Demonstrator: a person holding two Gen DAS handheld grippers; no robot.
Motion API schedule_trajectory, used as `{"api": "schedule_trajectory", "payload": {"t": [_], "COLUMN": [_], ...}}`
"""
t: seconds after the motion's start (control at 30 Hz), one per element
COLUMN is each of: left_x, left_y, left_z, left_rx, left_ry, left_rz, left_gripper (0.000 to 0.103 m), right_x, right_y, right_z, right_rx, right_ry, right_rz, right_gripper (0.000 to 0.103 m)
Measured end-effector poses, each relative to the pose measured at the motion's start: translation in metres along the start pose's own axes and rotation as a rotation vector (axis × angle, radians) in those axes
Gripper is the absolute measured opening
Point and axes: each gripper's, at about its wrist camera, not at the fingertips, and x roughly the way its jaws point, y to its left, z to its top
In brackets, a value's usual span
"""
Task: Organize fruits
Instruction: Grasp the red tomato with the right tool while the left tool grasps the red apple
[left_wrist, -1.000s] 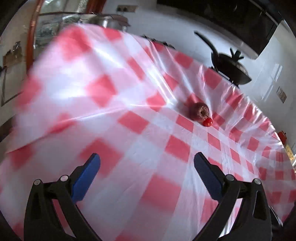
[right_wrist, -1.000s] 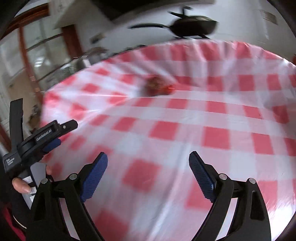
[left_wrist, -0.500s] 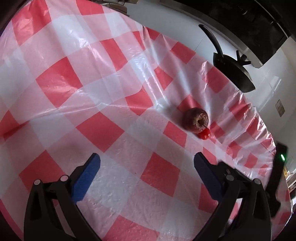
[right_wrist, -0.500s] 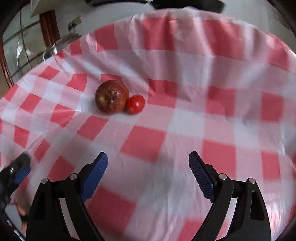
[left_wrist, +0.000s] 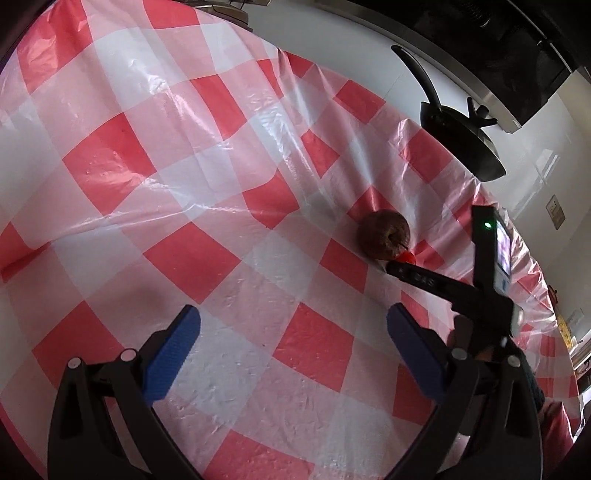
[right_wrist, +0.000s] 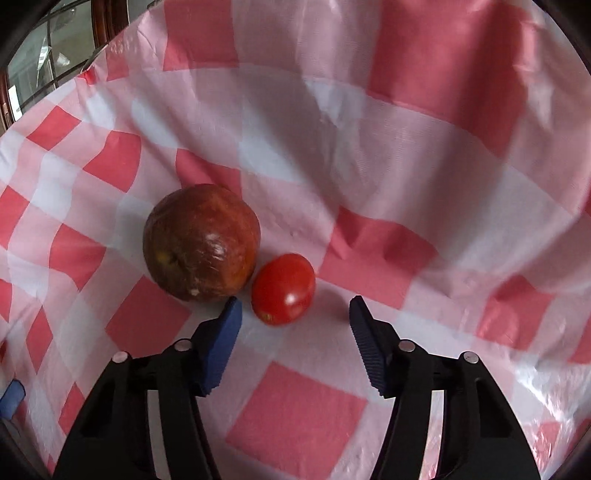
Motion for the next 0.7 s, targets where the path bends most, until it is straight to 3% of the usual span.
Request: {"api": "schedule_trajectory", "payload": {"t": [0.17,0.3,0.47,0.7], "left_x": [0.0,-0.001,-0.001,-0.002], "left_y": [0.002,0.008,0.007,0.006], "left_z": [0.0,0.001,0.001,0.001], "left_rx": [-0.016,-0.048,-0.041,-0.035], "left_ry": [-0.008,-0.015,-0.019,-0.011], "left_rz": [-0.005,-0.006,-0.001,-0.01], "left_gripper": [0.101,0.101,0.101,0.101], "right_x": [0.007,0.009,-0.017,-0.084], "right_y": [0.002,0.0,-0.012,-0.042], "right_z": [0.009,0.011,-0.008,-0.068], "right_rx": [0.002,0.014,0.134,0.326], "right_ry": [-0.006,-0.011,-0.067,-0.193], "right_rz": [-0.015,-0.032,0.007,0.087], "right_gripper": [0.048,0.033,0.033,0.033]}}
